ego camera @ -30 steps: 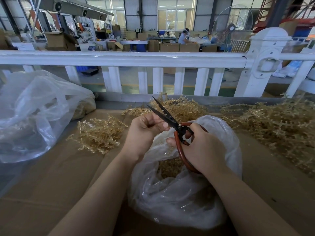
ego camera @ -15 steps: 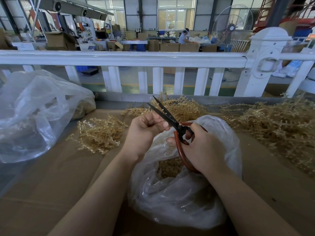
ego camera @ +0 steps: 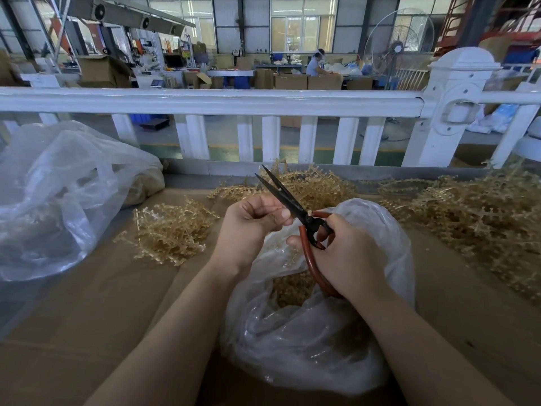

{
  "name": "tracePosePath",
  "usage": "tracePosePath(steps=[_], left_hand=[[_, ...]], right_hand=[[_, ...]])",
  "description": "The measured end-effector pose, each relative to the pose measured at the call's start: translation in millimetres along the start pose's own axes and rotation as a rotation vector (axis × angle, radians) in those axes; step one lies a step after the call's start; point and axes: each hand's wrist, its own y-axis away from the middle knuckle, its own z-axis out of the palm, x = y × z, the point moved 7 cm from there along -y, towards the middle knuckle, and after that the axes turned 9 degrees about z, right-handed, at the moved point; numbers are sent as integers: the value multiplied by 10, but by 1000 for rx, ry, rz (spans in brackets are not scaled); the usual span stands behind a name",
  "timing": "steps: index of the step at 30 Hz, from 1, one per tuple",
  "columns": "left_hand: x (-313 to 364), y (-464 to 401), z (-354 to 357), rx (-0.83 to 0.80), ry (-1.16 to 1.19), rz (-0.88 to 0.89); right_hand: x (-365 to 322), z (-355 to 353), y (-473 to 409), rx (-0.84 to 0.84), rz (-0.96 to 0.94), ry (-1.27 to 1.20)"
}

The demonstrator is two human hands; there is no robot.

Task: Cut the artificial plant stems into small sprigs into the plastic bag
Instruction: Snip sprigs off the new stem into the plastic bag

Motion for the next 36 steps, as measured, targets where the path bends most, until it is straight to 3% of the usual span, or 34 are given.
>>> tracePosePath(steps=[8,13,17,22,31,36], left_hand=[[-65,18,-25,120,28,-108],[-92,18,-131,234,167,-156],[-84,37,-31,120,48,-174],[-132,70,87,30,-46,-180],[-131,106,170,-111,-297,-156],[141,76,-8,118,-373,68]], right_hand=[[13,44,-8,-63,53,-42],[77,87,-12,-123,110,-49],[127,30,-46,-46,196,-243],[159,50,-84,-142,333,-608],[93,94,-79,-194,284,-655],[93,69,-79,-205,274,-683]])
